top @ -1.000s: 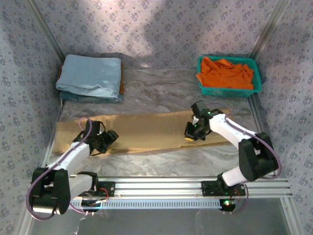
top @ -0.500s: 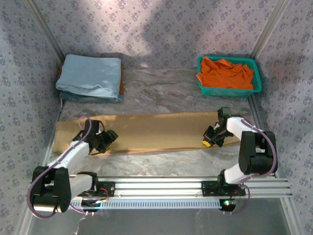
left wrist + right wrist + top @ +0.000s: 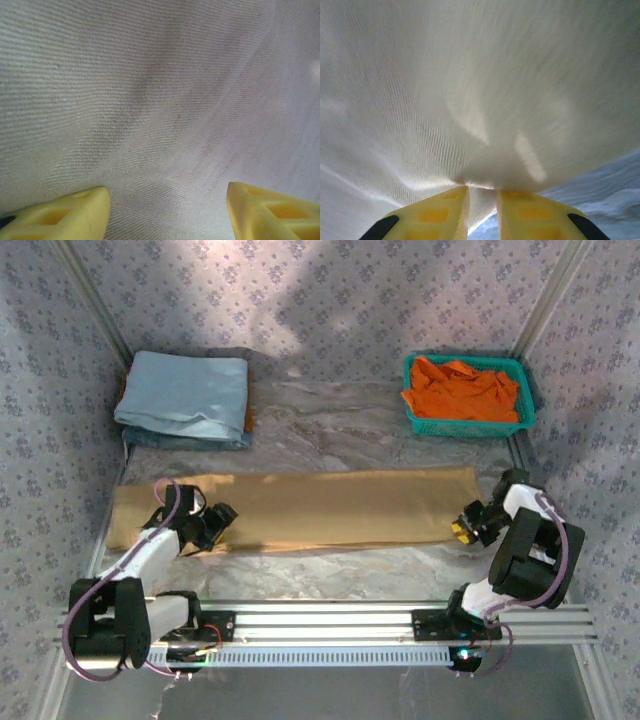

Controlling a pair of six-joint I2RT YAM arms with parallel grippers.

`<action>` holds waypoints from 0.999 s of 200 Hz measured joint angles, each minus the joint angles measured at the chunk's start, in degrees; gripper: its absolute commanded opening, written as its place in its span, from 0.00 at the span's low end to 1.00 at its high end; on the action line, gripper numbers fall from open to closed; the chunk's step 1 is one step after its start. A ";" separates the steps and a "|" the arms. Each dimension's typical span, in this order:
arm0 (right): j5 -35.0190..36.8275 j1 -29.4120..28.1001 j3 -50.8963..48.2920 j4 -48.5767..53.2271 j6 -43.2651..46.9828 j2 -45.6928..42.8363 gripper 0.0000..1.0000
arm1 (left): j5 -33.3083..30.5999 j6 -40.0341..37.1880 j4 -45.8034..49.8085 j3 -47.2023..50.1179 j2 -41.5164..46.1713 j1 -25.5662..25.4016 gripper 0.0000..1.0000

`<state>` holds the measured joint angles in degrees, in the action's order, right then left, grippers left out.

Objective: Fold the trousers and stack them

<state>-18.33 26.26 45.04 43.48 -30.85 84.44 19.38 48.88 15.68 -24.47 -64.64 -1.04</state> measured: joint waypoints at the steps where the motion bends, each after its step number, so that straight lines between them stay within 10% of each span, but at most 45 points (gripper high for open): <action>1: 0.07 0.09 0.11 0.00 -0.13 -0.02 0.34 | 0.00 -0.02 0.04 -0.04 -0.02 0.02 0.65; 41: 6.71 -1.14 9.57 0.74 -1.66 -1.53 0.76 | 0.26 -0.83 4.11 -4.20 -1.60 0.42 0.75; 90: 13.92 -3.37 27.32 1.99 1.75 13.14 0.78 | -1.09 -3.67 8.87 -10.67 0.28 0.90 0.97; 140: 14.53 -3.37 32.28 6.51 7.74 27.98 0.67 | -0.50 -3.63 10.08 -10.71 1.66 2.93 0.97; 200: 13.27 -2.40 32.50 8.61 10.56 28.52 0.02 | 0.98 -4.33 10.10 -10.71 1.66 4.17 0.97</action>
<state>-5.06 23.86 77.54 52.10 -20.29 112.97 20.36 44.56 25.78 -35.18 -62.98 3.14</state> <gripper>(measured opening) 0.116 0.971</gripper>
